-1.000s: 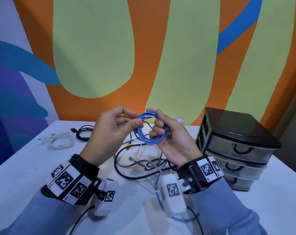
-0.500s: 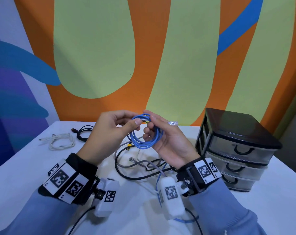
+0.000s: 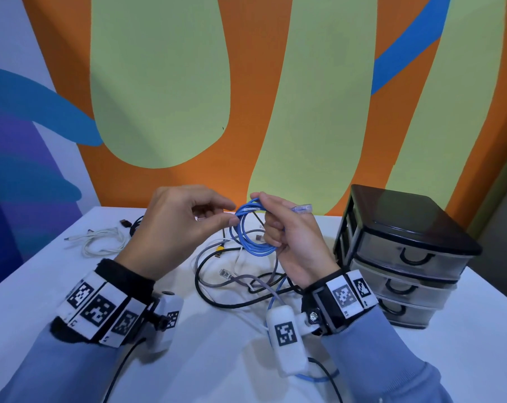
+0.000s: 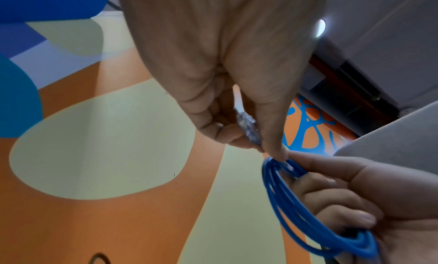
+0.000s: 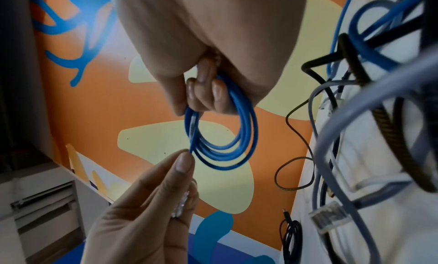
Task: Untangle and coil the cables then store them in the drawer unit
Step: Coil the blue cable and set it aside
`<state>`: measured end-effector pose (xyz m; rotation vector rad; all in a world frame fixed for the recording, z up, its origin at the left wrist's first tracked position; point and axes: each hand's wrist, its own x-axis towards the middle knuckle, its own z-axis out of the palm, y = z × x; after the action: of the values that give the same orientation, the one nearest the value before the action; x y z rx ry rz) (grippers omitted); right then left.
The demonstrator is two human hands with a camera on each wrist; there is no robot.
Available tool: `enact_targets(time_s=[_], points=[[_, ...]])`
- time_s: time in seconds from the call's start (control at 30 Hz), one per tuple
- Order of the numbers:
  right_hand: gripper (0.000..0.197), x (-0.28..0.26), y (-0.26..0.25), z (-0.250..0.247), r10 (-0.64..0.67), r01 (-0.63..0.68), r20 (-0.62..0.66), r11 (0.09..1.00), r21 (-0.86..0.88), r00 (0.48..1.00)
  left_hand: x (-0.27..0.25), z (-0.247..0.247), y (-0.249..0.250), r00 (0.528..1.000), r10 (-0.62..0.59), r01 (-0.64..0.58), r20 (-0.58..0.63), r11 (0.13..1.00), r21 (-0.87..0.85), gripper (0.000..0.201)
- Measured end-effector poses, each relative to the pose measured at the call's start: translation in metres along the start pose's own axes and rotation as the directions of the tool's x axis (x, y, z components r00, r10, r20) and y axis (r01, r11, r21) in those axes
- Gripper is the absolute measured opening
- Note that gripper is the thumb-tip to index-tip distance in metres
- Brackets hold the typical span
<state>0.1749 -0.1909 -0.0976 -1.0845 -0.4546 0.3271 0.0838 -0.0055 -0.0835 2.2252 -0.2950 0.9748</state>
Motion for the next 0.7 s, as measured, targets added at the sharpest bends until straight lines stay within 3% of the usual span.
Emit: enact_targets(time_s=[0.13,0.3,0.53,0.7], points=[[0.013,-0.001,-0.001,0.003,-0.009,0.013,-0.056,0.998,0.067,0.998,0.001,-0.005,0.000,0.992,0.123,-0.124,0.021,0.991,0.059,0.010],[0.021,-0.004,-0.003,0.006,0.002,0.012,-0.089,0.988,0.154,0.996,0.003,-0.005,-0.002,0.983,0.180,-0.181,0.023,0.973,0.144,0.006],[0.014,-0.005,-0.008,0.006,0.020,-0.001,-0.090,0.978,0.208,0.996,0.003,-0.004,-0.006,0.966,0.258,-0.228,-0.032,0.900,0.371,0.016],[0.022,-0.009,-0.009,0.009,0.031,-0.016,-0.030,0.917,0.400,0.999,0.000,0.017,0.004,0.976,0.134,-0.104,-0.173,0.980,0.171,0.005]])
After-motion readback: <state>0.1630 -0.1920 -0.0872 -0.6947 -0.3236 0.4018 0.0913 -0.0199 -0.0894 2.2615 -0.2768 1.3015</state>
